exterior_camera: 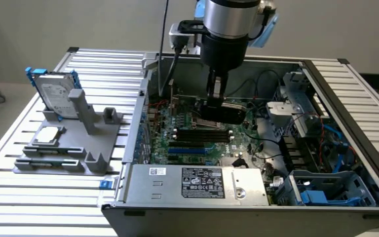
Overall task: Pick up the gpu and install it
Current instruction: 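Insert the gpu into the slot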
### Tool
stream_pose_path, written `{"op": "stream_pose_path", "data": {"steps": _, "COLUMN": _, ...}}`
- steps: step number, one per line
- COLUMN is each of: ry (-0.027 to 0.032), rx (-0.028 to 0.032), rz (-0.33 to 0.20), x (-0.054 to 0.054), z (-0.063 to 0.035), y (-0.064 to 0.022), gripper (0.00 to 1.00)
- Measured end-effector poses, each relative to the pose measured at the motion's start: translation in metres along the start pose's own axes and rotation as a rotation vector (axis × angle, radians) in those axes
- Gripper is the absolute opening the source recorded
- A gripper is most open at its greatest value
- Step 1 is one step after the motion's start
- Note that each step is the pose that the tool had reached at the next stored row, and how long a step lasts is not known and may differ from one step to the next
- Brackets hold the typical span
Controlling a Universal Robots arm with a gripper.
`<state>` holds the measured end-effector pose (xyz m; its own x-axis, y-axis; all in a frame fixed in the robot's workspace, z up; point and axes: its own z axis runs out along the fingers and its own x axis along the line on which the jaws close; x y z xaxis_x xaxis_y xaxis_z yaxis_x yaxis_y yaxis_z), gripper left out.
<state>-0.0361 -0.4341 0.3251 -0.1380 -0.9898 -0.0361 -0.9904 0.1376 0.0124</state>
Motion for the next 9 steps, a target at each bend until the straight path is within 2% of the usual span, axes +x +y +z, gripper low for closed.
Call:
{"op": "stream_pose_path", "data": {"steps": 5, "ry": -0.001, "rx": -0.0008, "rz": -0.015, "x": 0.01, "z": 0.0003, "y": 0.0025, "gripper": 0.26}}
{"op": "stream_pose_path", "data": {"steps": 9, "ry": -0.0005, "rx": -0.0026, "rz": -0.064, "x": 0.0111, "z": 0.0013, "y": 0.0026, "gripper": 0.26}}
